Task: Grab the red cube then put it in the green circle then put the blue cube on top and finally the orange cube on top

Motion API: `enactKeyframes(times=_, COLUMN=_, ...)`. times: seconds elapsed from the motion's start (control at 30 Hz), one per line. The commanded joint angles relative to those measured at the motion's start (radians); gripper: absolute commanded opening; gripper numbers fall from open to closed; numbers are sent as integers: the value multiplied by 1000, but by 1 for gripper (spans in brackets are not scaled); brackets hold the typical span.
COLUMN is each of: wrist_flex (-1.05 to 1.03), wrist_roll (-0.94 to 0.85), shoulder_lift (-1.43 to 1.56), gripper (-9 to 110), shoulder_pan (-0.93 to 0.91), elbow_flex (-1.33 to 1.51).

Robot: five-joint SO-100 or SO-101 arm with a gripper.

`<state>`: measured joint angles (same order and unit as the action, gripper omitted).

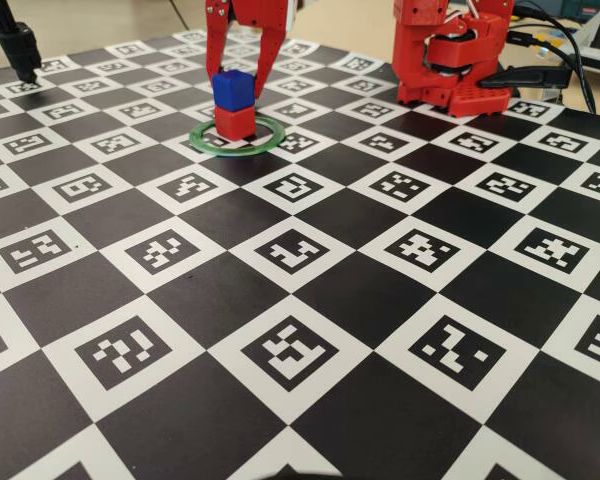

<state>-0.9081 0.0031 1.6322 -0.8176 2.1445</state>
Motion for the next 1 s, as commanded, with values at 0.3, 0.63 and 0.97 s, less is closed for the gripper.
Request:
enactKeyframes(times=0.3, wrist_flex=-245, wrist_roll=-80, shoulder_lift=83, gripper=0, shoulder_pan=-25, elbow_flex=-229)
enactKeyframes(times=0.63, wrist_flex=-407, wrist_roll=-117, shoulder_lift=80, gripper=0, shoulder_pan=-52, elbow_flex=-449)
enactKeyframes(times=0.97, wrist_flex=-552, wrist_roll=-147, shoulder_lift=75, gripper=0, shoulder_pan=-51, elbow_flex=-632)
